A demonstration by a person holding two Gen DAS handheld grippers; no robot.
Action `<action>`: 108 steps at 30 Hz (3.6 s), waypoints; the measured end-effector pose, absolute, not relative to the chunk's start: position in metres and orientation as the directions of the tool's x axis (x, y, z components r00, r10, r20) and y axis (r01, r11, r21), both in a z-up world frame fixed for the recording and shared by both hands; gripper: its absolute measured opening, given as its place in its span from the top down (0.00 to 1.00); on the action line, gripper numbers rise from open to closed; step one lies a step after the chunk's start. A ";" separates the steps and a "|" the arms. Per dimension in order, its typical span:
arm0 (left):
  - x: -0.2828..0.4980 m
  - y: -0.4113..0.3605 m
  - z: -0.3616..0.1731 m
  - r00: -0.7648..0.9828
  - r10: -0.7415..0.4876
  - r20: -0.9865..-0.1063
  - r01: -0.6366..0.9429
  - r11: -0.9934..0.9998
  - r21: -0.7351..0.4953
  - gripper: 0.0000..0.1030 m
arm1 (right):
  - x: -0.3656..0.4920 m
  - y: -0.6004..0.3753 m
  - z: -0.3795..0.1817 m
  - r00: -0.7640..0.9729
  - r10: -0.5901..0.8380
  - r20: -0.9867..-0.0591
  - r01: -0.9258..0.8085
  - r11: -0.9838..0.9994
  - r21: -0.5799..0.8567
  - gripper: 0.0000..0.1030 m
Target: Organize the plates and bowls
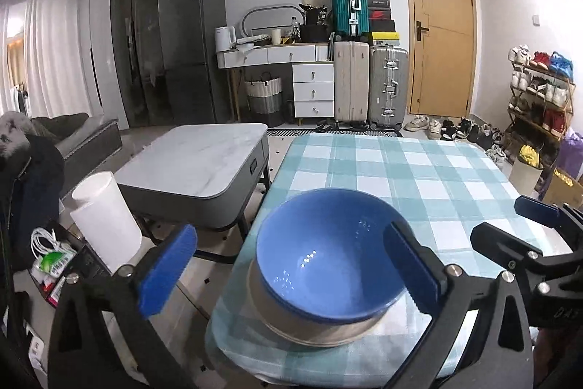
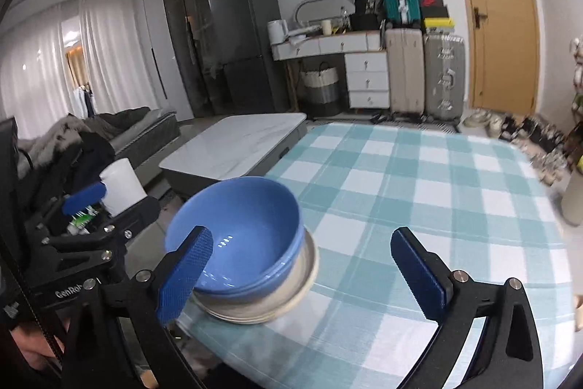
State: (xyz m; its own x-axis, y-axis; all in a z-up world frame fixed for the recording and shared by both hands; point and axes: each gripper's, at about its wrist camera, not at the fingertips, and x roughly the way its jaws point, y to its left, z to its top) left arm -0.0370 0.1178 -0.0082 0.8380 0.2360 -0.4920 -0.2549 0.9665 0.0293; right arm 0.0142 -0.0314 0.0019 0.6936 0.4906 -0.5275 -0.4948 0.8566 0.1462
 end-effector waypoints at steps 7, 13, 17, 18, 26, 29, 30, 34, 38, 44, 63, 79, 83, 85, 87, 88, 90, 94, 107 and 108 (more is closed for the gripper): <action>-0.049 0.122 -0.013 0.821 0.224 -0.526 -0.271 0.962 -0.013 0.00 | -0.017 -0.040 -0.014 0.751 0.420 -0.509 -0.447 0.891 0.077 0.02; -0.054 0.111 -0.016 0.835 0.202 -0.512 -0.250 0.968 -0.026 0.00 | -0.042 -0.049 -0.023 0.800 0.391 -0.454 -0.400 0.913 0.081 0.02; -0.056 0.100 -0.018 0.833 0.207 -0.514 -0.234 0.972 0.013 0.00 | -0.052 -0.047 -0.024 0.814 0.369 -0.449 -0.386 0.921 0.056 0.02; -0.056 0.097 -0.019 0.830 0.213 -0.516 -0.231 0.972 0.029 0.00 | -0.054 -0.047 -0.024 0.817 0.362 -0.449 -0.383 0.923 0.048 0.02; -0.059 0.093 -0.020 0.833 0.187 -0.520 -0.209 0.978 0.018 0.00 | -0.059 -0.060 -0.024 0.844 0.313 -0.435 -0.311 0.947 0.078 0.02; -0.057 0.092 -0.022 0.827 0.181 -0.532 -0.204 0.979 0.015 0.00 | -0.060 -0.064 -0.024 0.849 0.315 -0.425 -0.301 0.948 0.101 0.02; -0.056 0.091 -0.023 0.825 0.176 -0.536 -0.199 0.980 0.015 0.00 | -0.061 -0.065 -0.024 0.848 0.320 -0.421 -0.303 0.947 0.109 0.02; -0.056 0.087 -0.025 0.822 0.172 -0.543 -0.191 0.981 0.022 0.00 | -0.062 -0.065 -0.024 0.849 0.324 -0.418 -0.308 0.945 0.108 0.02; -0.056 0.086 -0.028 0.822 0.166 -0.545 -0.191 0.982 0.011 0.00 | -0.063 -0.063 -0.025 0.845 0.327 -0.423 -0.312 0.944 0.105 0.02; -0.056 0.087 -0.030 0.819 0.184 -0.544 -0.207 0.978 0.019 0.00 | -0.064 -0.061 -0.027 0.845 0.335 -0.416 -0.326 0.941 0.095 0.02; -0.056 0.082 -0.033 0.807 0.222 -0.547 -0.225 0.972 0.062 0.00 | -0.060 -0.062 -0.028 0.834 0.350 -0.426 -0.332 0.936 0.120 0.02; -0.052 0.084 -0.037 0.788 0.175 -0.590 -0.199 0.980 0.025 0.00 | -0.059 -0.066 -0.032 0.830 0.351 -0.434 -0.317 0.936 0.150 0.02; -0.053 0.085 -0.038 0.791 0.164 -0.589 -0.194 0.981 0.013 0.00 | -0.059 -0.066 -0.032 0.828 0.352 -0.436 -0.319 0.936 0.149 0.02; -0.055 0.085 -0.036 0.799 0.168 -0.577 -0.196 0.980 0.013 0.00 | -0.060 -0.066 -0.033 0.828 0.352 -0.437 -0.321 0.936 0.146 0.02; -0.055 0.085 -0.035 0.804 0.167 -0.571 -0.194 0.981 0.015 0.00 | -0.060 -0.065 -0.033 0.828 0.352 -0.437 -0.322 0.936 0.144 0.02; -0.056 0.085 -0.035 0.805 0.166 -0.570 -0.192 0.981 0.014 0.00 | -0.060 -0.065 -0.034 0.827 0.353 -0.437 -0.322 0.935 0.145 0.02; -0.056 0.084 -0.034 0.808 0.152 -0.569 -0.179 0.984 0.008 0.00 | -0.061 -0.065 -0.034 0.826 0.352 -0.439 -0.321 0.936 0.147 0.02; -0.055 0.082 -0.034 0.806 0.179 -0.564 -0.185 0.982 0.047 0.00 | -0.060 -0.065 -0.034 0.825 0.354 -0.440 -0.321 0.935 0.150 0.02; -0.053 0.080 -0.038 0.794 0.172 -0.583 -0.174 0.983 0.053 0.00 | -0.062 -0.061 -0.037 0.822 0.366 -0.437 -0.331 0.931 0.157 0.02; -0.052 0.081 -0.038 0.792 0.167 -0.587 -0.172 0.984 0.049 0.00 | -0.062 -0.062 -0.037 0.821 0.368 -0.437 -0.331 0.930 0.160 0.02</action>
State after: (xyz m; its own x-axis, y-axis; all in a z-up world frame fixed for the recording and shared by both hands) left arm -0.0522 0.0807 -0.0382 0.7917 0.1674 -0.5875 -0.1718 0.9839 0.0488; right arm -0.0616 -0.0618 -0.0374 0.8211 0.3676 -0.4367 -0.3313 0.9299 0.1599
